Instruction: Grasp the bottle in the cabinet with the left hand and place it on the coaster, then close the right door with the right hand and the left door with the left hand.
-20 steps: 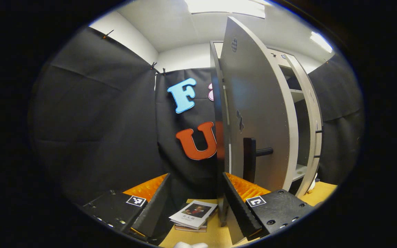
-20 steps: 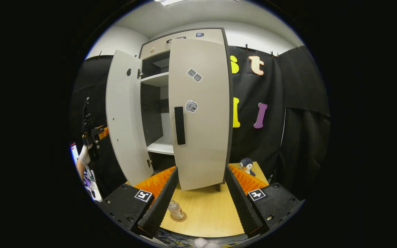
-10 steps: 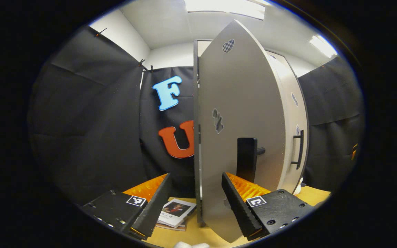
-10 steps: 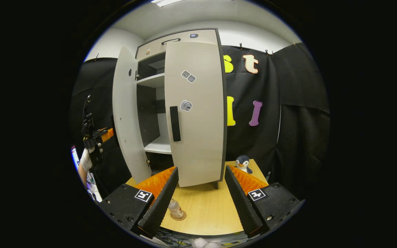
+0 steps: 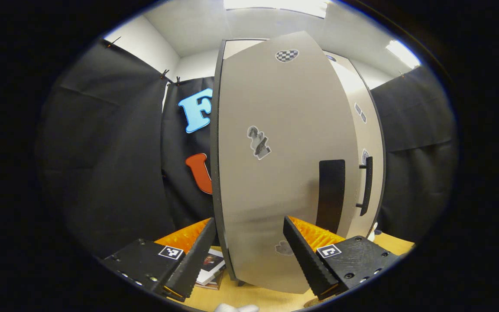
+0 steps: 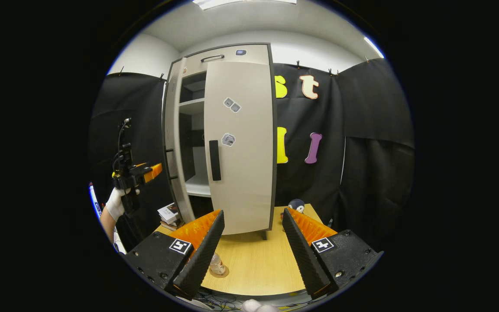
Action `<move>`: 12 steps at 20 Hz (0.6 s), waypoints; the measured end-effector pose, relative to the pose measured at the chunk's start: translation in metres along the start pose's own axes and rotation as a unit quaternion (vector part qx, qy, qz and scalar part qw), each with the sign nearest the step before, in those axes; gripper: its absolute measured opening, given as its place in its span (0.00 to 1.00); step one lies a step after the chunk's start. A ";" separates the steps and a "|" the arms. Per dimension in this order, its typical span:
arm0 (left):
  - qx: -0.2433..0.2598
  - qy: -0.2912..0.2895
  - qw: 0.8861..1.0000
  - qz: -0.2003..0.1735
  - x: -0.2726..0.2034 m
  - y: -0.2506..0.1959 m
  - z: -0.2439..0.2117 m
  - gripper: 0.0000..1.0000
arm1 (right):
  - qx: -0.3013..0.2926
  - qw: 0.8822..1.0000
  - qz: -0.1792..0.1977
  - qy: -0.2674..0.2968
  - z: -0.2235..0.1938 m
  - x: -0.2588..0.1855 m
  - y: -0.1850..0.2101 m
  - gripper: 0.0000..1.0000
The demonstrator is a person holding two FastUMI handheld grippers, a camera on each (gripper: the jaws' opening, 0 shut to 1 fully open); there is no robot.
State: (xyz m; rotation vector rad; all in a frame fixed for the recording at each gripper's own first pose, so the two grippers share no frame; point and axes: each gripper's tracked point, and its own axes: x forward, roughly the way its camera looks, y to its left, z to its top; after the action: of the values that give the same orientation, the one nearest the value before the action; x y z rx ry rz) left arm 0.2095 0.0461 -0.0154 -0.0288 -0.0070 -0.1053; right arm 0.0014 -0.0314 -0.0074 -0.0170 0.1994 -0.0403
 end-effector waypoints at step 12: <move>-0.001 -0.014 1.000 -0.013 -0.051 -0.009 0.029 0.96 | -0.001 1.000 -0.006 -0.027 0.015 0.007 0.007 0.83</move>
State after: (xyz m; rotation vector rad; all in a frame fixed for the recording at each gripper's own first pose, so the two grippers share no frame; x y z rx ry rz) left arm 0.1576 0.0436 0.0131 -0.0323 -0.0345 -0.1313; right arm 0.0115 -0.0246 0.0055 -0.0204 0.1458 -0.0517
